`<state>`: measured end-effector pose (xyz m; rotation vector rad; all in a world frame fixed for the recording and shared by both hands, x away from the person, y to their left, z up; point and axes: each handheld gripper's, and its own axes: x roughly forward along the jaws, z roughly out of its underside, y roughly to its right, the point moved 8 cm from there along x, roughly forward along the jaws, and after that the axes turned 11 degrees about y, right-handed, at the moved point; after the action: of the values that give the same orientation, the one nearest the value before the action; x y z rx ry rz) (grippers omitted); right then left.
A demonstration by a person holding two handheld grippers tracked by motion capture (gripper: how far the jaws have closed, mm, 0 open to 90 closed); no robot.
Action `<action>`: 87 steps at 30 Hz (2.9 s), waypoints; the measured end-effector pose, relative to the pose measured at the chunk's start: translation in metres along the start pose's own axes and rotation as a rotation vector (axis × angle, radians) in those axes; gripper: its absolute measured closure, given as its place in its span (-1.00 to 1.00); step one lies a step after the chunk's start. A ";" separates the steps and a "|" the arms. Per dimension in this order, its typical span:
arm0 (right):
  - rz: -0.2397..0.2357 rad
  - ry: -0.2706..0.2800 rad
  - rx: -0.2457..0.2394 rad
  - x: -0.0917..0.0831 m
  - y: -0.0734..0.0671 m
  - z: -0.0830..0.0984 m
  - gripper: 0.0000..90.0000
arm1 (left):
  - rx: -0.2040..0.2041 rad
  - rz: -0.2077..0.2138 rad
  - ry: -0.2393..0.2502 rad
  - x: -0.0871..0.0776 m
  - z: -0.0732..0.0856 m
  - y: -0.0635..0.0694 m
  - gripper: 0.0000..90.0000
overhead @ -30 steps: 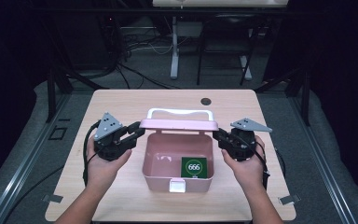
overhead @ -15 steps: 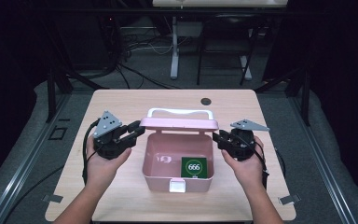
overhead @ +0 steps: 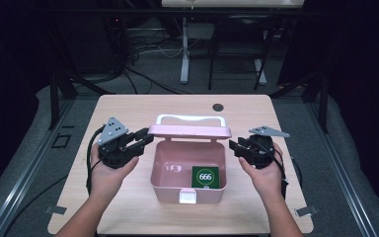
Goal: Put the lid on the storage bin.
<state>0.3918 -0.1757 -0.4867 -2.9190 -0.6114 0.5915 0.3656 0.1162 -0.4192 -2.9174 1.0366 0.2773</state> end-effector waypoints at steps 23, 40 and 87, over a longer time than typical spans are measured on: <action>0.064 0.031 -0.004 -0.001 0.019 -0.002 0.18 | 0.013 0.018 -0.007 -0.010 0.008 0.007 0.58; 0.062 0.017 0.000 -0.001 0.020 -0.001 0.13 | 0.019 0.038 -0.028 -0.020 0.019 0.014 0.58; 0.061 0.025 0.006 0.000 0.020 0.001 0.13 | 0.019 0.067 -0.057 -0.041 0.047 0.025 0.63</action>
<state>0.3990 -0.1941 -0.4907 -2.9436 -0.5190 0.5621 0.3111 0.1262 -0.4579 -2.8441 1.1239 0.3485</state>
